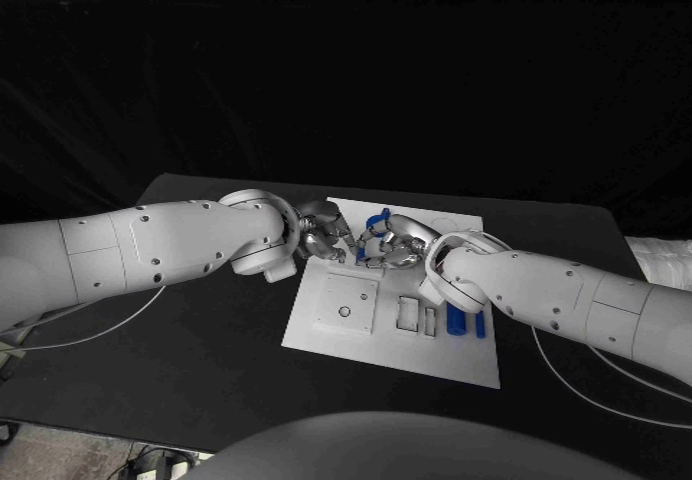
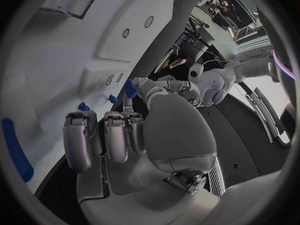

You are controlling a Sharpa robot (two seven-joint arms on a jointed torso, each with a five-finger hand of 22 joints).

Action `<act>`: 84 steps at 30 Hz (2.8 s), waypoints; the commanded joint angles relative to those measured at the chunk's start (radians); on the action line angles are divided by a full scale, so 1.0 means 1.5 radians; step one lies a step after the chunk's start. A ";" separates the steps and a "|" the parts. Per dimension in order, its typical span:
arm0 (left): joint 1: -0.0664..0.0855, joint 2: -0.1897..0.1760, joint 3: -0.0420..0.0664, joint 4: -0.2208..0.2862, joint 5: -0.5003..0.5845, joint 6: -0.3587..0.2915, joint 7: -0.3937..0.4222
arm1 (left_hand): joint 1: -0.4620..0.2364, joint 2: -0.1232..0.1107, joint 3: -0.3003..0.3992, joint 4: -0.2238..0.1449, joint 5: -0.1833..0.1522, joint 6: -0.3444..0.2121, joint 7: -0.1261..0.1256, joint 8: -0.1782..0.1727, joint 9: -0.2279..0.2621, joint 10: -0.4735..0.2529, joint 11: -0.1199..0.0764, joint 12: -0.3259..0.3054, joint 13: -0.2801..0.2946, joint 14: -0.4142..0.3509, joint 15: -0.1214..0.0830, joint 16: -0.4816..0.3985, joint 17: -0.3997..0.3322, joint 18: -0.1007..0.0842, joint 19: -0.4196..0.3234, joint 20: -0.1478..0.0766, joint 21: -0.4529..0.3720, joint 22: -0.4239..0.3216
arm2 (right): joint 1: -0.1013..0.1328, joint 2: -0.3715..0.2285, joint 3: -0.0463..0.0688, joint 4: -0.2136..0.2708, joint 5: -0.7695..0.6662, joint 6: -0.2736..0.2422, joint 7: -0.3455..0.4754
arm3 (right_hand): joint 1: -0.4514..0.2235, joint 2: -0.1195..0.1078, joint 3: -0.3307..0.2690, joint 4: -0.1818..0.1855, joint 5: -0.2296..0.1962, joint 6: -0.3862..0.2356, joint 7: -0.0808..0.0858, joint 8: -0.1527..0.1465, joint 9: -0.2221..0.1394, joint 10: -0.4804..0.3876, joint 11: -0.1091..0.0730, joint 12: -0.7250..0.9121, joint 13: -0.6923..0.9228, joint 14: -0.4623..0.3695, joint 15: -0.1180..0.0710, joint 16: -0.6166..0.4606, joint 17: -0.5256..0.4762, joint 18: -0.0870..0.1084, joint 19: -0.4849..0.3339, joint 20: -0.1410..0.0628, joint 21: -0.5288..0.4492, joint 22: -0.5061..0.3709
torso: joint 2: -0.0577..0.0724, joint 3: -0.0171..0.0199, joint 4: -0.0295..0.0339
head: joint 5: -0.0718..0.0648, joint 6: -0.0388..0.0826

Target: Assemble the parts on the task board

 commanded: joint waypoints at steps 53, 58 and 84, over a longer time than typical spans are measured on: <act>-0.008 -0.028 0.000 0.002 -0.001 0.028 -0.014 | -0.013 0.006 -0.008 -0.008 -0.001 0.010 -0.001 0.013 0.001 0.069 -0.001 0.002 0.176 0.069 0.002 0.002 0.175 0.003 0.029 0.003 -0.006 0.152 | -0.001 0.005 0.000 0.002 -0.281 0.005 -0.110 | -0.003 -0.016 0.011 -0.005 -0.010 0.002 0.013 -0.035 -0.054 0.070 0.015 0.003 0.175 0.071 0.013 0.002 0.175 0.006 0.040 0.012 0.003 0.162 | 0.000 -0.0001 0.0001 | 0.005 0.000; -0.008 -0.028 0.000 0.003 -0.001 0.030 -0.016 | -0.013 0.006 -0.008 -0.008 -0.001 0.010 -0.001 0.013 0.001 0.069 -0.001 0.002 0.176 0.069 0.002 0.002 0.175 0.003 0.029 0.003 -0.006 0.152 | -0.001 0.006 0.000 0.000 -0.281 0.010 -0.111 | -0.003 -0.016 0.012 -0.005 -0.010 0.002 0.013 -0.037 -0.056 0.070 0.015 0.003 0.175 0.071 0.013 0.002 0.175 0.006 0.040 0.013 0.003 0.162 | 0.000 0.0001 0.0002 | 0.005 0.000; -0.008 -0.031 0.000 0.004 0.000 0.039 -0.030 | -0.014 0.007 -0.010 -0.009 -0.003 0.009 -0.002 0.014 0.001 0.069 -0.001 0.002 0.176 0.069 0.002 0.002 0.175 0.003 0.029 0.002 -0.007 0.151 | -0.001 0.004 0.000 0.001 -0.287 0.002 -0.101 | -0.020 -0.022 -0.027 -0.001 -0.213 -0.099 0.007 -0.157 -0.189 0.070 0.012 0.003 0.175 0.071 0.013 0.002 0.175 0.009 0.031 0.014 -0.008 0.158 | 0.000 0.0000 0.0005 | 0.005 0.000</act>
